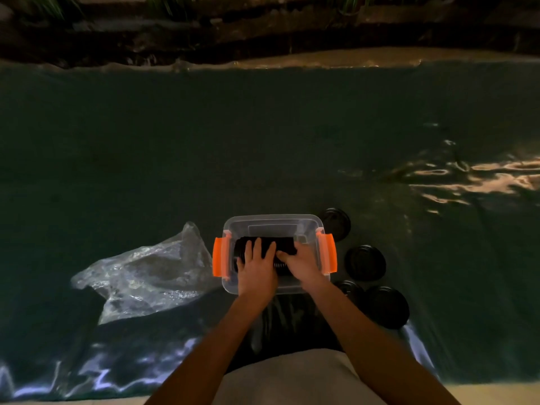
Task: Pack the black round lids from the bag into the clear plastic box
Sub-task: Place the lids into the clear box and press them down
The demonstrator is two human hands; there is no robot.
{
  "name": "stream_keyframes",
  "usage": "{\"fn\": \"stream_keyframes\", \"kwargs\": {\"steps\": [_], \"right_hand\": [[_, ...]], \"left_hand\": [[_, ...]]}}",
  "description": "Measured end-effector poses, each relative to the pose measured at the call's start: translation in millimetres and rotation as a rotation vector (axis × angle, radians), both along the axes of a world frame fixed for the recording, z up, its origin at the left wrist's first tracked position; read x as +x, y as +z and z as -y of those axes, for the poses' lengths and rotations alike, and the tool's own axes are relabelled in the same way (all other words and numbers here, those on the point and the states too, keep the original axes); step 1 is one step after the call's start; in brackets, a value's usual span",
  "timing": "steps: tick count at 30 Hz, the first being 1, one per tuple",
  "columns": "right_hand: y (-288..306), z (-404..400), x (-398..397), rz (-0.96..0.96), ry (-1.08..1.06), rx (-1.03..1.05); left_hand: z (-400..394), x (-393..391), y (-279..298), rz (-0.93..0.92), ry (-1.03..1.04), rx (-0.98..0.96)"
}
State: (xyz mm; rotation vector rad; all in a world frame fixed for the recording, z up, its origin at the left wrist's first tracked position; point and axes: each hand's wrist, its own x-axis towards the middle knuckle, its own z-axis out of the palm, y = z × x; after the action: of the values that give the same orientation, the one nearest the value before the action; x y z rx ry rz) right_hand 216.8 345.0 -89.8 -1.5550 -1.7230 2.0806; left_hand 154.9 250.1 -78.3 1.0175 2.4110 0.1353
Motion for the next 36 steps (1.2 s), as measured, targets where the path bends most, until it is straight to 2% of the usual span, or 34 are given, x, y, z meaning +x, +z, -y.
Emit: {"fn": "stream_keyframes", "kwargs": {"steps": [5,12,18,21,24,26,30,32,34,36], "right_hand": [[3,0,0,0.027,-0.033,0.026],[16,8,1,0.162,0.061,0.277],[40,10,19,0.133,0.127,0.338],[54,12,37,0.049,0.114,0.372],[68,8,62,-0.045,-0.092,0.417],[72,-1,83,-0.055,-0.210,0.488],[62,-30,134,0.103,-0.320,0.658],[52,-42,158,0.218,-0.336,0.655],[39,-51,177,0.325,-0.254,0.644],[26,-54,190,0.435,-0.067,0.657]], "left_hand": [[-1,4,1,-0.011,0.006,-0.008],[-1,2,4,-0.025,-0.006,-0.006],[-6,1,17,0.021,-0.022,-0.018],[-9,6,33,-0.021,-0.003,0.150],[-13,27,52,-0.015,0.023,0.416],[-16,46,64,0.036,0.008,0.503],[-30,96,63,0.197,-0.152,0.472],[-37,122,54,0.255,-0.249,0.442],[-44,143,38,0.277,-0.334,0.350],[-52,154,20,0.239,-0.405,0.206]]}}
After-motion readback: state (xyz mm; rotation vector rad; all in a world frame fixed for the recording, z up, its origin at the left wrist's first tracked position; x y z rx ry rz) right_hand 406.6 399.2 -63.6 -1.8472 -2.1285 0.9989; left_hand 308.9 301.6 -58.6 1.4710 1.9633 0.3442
